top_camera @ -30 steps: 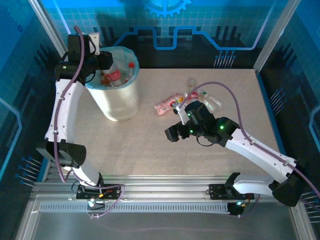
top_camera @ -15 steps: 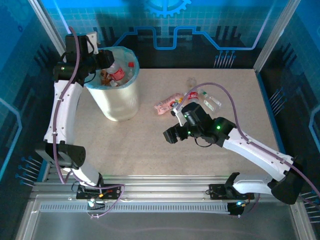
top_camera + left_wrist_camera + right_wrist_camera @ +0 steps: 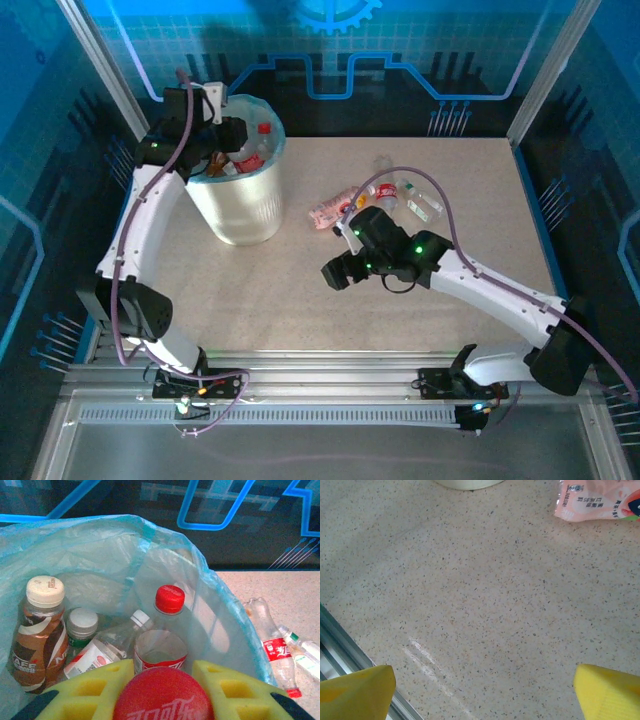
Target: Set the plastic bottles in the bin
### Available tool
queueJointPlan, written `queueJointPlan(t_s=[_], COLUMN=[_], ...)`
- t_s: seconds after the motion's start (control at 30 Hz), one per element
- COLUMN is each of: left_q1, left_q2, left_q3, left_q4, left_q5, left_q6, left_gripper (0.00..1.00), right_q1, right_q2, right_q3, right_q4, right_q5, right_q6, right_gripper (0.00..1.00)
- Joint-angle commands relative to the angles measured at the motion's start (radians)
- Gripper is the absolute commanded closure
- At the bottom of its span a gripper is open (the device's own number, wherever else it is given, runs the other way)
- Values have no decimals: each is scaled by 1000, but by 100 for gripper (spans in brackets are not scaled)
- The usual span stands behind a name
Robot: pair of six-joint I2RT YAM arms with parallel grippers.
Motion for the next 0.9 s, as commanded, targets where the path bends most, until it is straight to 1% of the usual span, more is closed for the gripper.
queueJointPlan(t_s=[0.0,0.13,0.2,0.4,0.57,0.63,0.7,0.73,0.83,0.87], left_q1=[-8,-8,-15,-34,-34,-32,-33,-32,-31,-30], left_q2=[46,78,82,82,111,118,124,123,110,101], left_q3=[-10,-11,-44,-164,-147,-123,-78,-46,58,97], left_q4=[-69,-81,-70,-26,-57,-73,-100,-117,-155,-166], left_q5=[-101,-89,-69,-57,-37,-16,0,15,61,66], left_q6=[80,93,99,132,127,118,106,98,75,65], left_gripper=[100,100,100,99,95,92,87,82,56,49], right_q1=[22,29,32,34,35,35,36,36,40,40], right_q2=[16,32,34,47,56,62,65,68,63,61], right_q3=[46,63,66,69,73,78,86,91,106,111], right_q4=[-34,-44,-45,-49,-50,-51,-58,-62,-75,-80], right_q5=[19,37,41,41,41,43,41,39,43,45], right_q6=[-15,-24,-26,-27,-24,-23,-23,-21,-20,-18], right_gripper=[7,7,7,7,7,7,7,7,7,7])
